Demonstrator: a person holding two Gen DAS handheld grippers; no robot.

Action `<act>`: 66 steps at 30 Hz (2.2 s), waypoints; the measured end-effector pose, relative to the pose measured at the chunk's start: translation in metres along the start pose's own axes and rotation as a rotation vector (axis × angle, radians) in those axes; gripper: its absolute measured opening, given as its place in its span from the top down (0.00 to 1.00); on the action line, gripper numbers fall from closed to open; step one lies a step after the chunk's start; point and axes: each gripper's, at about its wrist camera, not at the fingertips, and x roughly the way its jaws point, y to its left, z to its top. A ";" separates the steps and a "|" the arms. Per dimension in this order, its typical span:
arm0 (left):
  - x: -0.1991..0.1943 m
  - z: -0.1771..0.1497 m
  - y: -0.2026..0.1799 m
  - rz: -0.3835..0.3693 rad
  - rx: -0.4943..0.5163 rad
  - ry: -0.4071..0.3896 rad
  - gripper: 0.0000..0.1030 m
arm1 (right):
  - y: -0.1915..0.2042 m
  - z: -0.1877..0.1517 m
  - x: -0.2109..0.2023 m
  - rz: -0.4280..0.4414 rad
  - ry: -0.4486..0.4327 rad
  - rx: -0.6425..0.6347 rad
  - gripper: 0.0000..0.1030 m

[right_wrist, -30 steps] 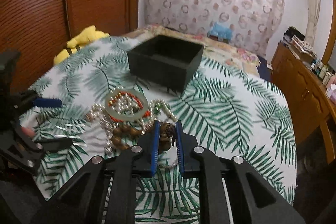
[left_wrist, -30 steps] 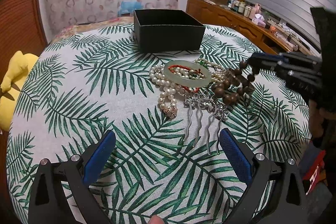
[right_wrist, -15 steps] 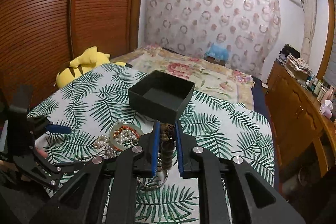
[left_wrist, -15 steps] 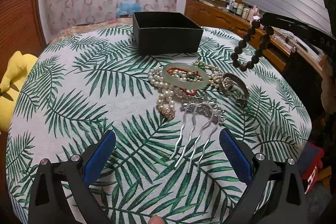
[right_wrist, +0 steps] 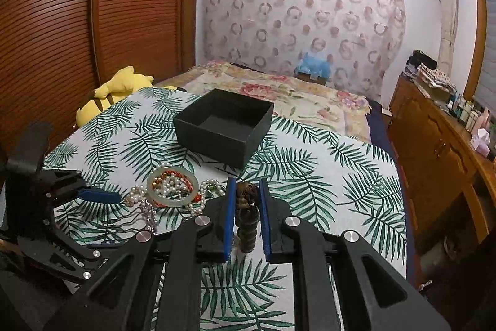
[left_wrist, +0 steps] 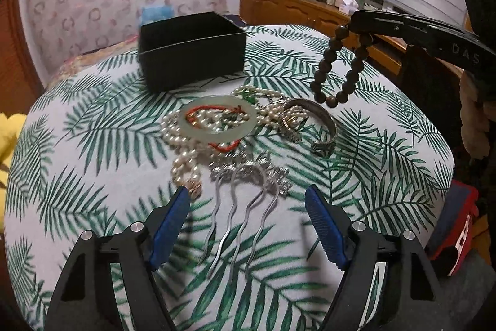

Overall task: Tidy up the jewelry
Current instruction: 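Lift the bead bracelet with the right tool while the left tool approaches the silver hair comb, then close the left tool on the silver hair comb while the right tool holds the bracelet, then carry the bracelet and hair comb over the black box and open both tools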

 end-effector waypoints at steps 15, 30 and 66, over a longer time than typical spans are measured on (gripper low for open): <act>0.025 0.011 0.000 0.012 0.075 0.038 0.41 | -0.005 -0.006 0.003 0.009 -0.001 0.007 0.84; -0.026 0.023 0.012 -0.017 0.006 -0.129 0.41 | 0.014 0.040 0.007 0.031 -0.079 -0.052 0.84; -0.042 0.113 0.086 0.097 -0.087 -0.265 0.41 | -0.007 0.133 0.159 0.249 0.055 0.120 0.70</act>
